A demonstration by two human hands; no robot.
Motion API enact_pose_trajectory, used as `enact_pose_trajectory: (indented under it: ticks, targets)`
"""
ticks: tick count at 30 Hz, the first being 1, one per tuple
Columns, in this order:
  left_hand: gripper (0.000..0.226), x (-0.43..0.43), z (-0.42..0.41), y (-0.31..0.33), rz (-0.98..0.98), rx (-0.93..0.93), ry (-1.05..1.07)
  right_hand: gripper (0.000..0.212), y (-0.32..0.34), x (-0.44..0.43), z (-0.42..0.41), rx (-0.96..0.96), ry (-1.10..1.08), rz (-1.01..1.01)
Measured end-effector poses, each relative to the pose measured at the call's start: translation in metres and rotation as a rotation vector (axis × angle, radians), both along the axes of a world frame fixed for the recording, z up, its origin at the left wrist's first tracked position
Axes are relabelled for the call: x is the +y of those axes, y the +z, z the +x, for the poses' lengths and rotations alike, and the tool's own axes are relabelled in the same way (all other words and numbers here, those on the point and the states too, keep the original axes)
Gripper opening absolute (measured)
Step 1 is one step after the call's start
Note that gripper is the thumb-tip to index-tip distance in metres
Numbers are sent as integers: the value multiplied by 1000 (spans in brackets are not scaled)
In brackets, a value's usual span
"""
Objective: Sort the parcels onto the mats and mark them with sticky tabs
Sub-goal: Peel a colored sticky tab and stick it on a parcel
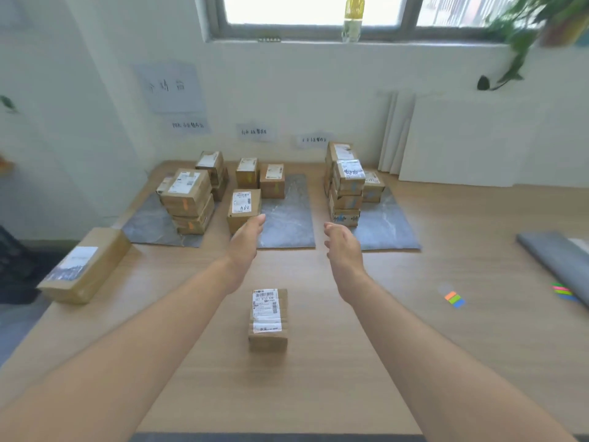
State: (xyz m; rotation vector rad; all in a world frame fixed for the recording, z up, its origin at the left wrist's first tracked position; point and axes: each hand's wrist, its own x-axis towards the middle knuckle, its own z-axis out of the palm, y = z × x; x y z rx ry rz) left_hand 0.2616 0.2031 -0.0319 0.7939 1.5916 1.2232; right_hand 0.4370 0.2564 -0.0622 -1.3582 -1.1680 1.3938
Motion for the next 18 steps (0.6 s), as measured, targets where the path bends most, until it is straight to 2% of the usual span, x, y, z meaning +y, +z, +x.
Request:
enact_pose_trajectory:
  ticks: [2,6,13,18]
  targets:
    - [61,-6,8,27,48,-1,-47,20,25,1,5,16,4,78]
    - [87,-20,18,69,72,10,-68,27,64,-9,6,41,11,168]
    - [104,-39,11,92,105,17,-82,43,92,-30,-1,56,28,206]
    - [73,-36,-3,90,145,24,-156,42,92,-33,-17,50,-24,230]
